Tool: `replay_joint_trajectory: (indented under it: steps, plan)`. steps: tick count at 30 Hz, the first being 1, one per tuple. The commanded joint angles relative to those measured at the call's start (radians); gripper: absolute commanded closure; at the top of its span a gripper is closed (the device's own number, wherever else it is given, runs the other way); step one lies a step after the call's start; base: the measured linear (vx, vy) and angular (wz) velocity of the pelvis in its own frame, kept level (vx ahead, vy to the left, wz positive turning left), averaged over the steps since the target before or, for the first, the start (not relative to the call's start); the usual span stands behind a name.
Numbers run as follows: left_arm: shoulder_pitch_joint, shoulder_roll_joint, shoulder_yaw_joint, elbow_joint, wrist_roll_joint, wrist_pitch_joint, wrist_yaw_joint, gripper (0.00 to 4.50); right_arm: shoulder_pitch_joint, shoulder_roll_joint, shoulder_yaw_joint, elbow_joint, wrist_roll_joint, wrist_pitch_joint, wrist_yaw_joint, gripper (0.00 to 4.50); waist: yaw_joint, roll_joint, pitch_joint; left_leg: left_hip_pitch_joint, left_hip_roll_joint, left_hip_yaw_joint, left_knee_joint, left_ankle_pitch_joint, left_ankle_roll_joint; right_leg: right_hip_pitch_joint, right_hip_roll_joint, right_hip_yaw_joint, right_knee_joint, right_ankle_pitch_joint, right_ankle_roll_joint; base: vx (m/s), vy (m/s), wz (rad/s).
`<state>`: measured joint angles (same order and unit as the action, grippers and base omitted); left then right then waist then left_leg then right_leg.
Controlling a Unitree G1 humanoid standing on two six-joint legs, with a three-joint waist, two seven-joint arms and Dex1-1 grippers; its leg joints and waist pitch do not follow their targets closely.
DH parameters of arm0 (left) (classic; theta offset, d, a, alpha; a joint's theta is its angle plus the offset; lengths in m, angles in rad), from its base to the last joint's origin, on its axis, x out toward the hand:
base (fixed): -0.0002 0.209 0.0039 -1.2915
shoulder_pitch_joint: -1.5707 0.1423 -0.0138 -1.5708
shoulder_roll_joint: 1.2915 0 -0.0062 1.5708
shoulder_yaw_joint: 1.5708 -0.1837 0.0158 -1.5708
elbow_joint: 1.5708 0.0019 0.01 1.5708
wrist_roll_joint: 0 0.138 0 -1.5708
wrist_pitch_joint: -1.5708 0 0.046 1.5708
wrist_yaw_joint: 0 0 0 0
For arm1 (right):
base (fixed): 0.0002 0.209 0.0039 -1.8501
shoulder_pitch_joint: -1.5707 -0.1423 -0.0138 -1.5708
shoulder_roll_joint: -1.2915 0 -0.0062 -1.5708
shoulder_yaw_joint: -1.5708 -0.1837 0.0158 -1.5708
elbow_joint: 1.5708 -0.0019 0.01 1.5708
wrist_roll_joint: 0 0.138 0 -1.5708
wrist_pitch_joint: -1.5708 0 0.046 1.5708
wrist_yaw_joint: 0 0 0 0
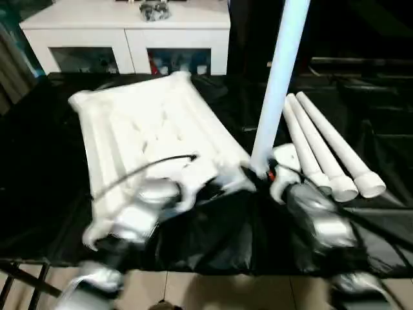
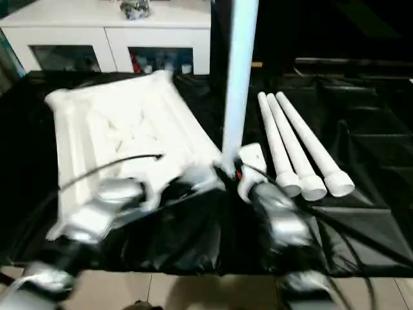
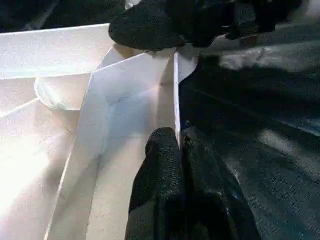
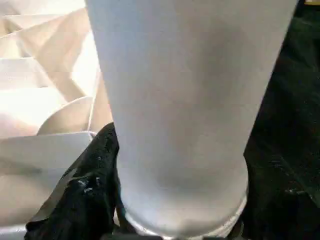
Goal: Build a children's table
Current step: Rotate leg to tighten
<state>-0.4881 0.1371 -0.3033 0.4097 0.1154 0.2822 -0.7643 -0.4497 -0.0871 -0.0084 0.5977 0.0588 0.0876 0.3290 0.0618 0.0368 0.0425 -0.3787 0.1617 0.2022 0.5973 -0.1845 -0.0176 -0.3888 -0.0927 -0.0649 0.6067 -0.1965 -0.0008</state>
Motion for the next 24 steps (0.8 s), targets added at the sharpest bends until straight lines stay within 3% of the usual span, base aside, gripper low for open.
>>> replay_joint_trajectory:
  steps: [1,5,7,12,13,14,16,20,22,24]
  plan:
    - [-0.029,-0.065,-0.088,-0.008,-0.003,-0.007,-0.016,4.50,0.003,0.077,0.083,0.029,-0.006,0.021,0.065,1.04,-0.003,-0.005,-0.040,0.027,0.068,-0.053,-0.095,-0.448,-0.041,0.008,-0.076,0.048,-0.116,-0.520,-0.117,0.000,0.000,0.00]
    - [-0.023,-0.040,-0.089,-0.025,-0.008,-0.022,-0.050,4.50,-0.001,0.048,0.085,0.020,-0.018,0.006,0.093,0.71,-0.005,-0.001,-0.045,0.025,0.072,-0.054,-0.102,-0.445,-0.047,0.012,-0.072,0.047,-0.110,-0.440,-0.129,0.000,0.000,0.00]
    - [-0.007,-0.010,-0.086,-0.047,-0.021,-0.039,-0.103,4.50,-0.006,0.010,0.096,0.019,-0.014,-0.013,0.152,0.57,-0.004,0.001,-0.049,0.023,0.074,-0.052,-0.103,-0.416,-0.040,0.018,-0.071,0.047,-0.102,-0.352,-0.155,0.000,0.000,0.00]
    - [0.026,0.079,-0.095,-0.081,-0.043,-0.094,-0.221,4.50,0.000,-0.086,0.122,-0.016,0.011,-0.031,0.363,0.57,0.002,-0.001,-0.058,0.014,0.072,-0.041,-0.089,-0.285,0.018,0.033,-0.071,0.048,-0.080,-0.140,-0.224,0.000,0.000,0.00]
    - [0.031,0.094,-0.090,-0.085,-0.052,-0.096,-0.242,4.50,0.005,-0.108,0.133,-0.029,0.015,-0.035,0.413,0.57,0.002,-0.006,-0.060,0.010,0.072,-0.039,-0.085,-0.243,0.042,0.039,-0.072,0.047,-0.072,-0.092,-0.240,0.000,0.000,0.00]
    - [0.034,0.108,-0.086,-0.088,-0.059,-0.100,-0.259,4.50,0.010,-0.130,0.142,-0.042,0.019,-0.036,0.461,0.57,0.005,-0.002,-0.061,0.012,0.074,-0.036,-0.082,-0.206,0.061,0.037,-0.070,0.046,-0.068,-0.049,-0.254,0.000,0.000,0.00]
    - [0.037,0.133,-0.074,-0.092,-0.072,-0.102,-0.291,4.50,0.022,-0.172,0.163,-0.071,0.031,-0.041,0.561,0.57,0.007,-0.007,-0.062,0.011,0.073,-0.034,-0.077,-0.162,0.083,0.040,-0.068,0.043,-0.062,-0.002,-0.271,0.000,0.000,0.00]
    - [0.037,0.173,-0.062,-0.090,-0.091,-0.114,-0.350,4.50,0.035,-0.233,0.189,-0.117,0.066,-0.031,0.720,0.57,0.023,-0.005,-0.058,0.014,0.079,-0.031,-0.078,-0.189,0.094,0.038,-0.068,0.042,-0.067,-0.079,-0.271,0.000,0.000,0.00]
    - [0.034,0.191,-0.057,-0.085,-0.097,-0.121,-0.374,4.50,0.036,-0.259,0.201,-0.136,0.082,-0.026,0.787,0.57,0.029,-0.005,-0.054,0.017,0.081,-0.034,-0.083,-0.233,0.068,0.036,-0.069,0.043,-0.073,-0.154,-0.263,0.000,0.000,0.00]
    - [0.033,0.205,-0.050,-0.079,-0.103,-0.126,-0.392,4.50,0.032,-0.280,0.213,-0.144,0.088,-0.024,0.847,0.89,0.030,-0.003,-0.053,0.022,0.083,-0.033,-0.086,-0.262,0.046,0.030,-0.069,0.045,-0.076,-0.190,-0.256,0.000,0.000,0.00]
